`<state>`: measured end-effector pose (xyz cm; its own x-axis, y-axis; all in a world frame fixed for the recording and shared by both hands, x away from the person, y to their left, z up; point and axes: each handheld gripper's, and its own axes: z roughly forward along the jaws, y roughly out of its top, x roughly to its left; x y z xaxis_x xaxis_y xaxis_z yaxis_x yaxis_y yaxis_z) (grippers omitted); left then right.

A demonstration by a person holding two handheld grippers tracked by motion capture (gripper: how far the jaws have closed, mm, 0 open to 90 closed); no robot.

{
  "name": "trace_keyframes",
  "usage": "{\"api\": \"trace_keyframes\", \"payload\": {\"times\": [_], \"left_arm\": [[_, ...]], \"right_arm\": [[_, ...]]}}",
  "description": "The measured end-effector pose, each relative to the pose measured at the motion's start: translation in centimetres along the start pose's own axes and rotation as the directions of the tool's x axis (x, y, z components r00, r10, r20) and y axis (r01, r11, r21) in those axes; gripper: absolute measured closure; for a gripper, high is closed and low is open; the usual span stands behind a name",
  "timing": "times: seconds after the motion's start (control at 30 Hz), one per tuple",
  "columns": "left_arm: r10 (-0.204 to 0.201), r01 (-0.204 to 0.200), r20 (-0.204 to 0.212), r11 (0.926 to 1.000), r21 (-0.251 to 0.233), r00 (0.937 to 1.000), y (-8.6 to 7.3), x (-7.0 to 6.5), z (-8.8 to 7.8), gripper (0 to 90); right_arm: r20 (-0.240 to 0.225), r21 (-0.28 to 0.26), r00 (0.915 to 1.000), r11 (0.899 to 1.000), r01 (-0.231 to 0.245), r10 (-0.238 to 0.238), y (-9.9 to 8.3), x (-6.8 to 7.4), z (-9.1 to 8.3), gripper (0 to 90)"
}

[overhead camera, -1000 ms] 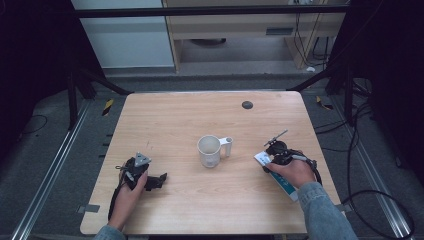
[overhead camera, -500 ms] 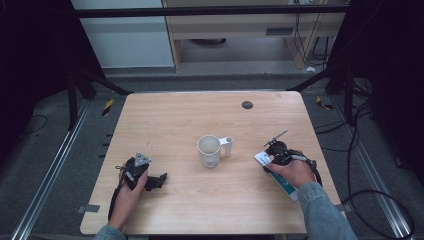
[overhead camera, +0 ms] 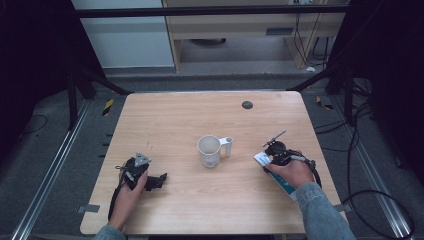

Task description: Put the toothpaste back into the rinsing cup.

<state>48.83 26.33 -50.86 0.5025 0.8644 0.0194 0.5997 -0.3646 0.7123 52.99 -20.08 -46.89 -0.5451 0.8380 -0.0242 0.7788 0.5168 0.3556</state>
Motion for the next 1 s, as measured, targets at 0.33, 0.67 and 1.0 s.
{"api": "trace_keyframes", "payload": {"times": [0.33,0.67,1.0], "left_arm": [[0.000,0.000,0.000,1.0000,0.000,1.0000,0.00,0.00,0.00,0.0],[0.000,0.000,0.000,1.0000,0.000,1.0000,0.00,0.00,0.00,0.0],[0.000,0.000,0.000,1.0000,0.000,1.0000,0.00,0.00,0.00,0.0]], "right_arm": [[-0.002,0.003,1.0000,1.000,0.007,-0.007,0.02,0.02,0.10,52.8],[-0.006,0.009,1.0000,1.000,0.006,-0.006,0.04,0.05,0.16,53.3],[-0.002,0.008,0.9998,1.000,0.020,-0.020,0.03,0.02,0.25,54.3]]}}
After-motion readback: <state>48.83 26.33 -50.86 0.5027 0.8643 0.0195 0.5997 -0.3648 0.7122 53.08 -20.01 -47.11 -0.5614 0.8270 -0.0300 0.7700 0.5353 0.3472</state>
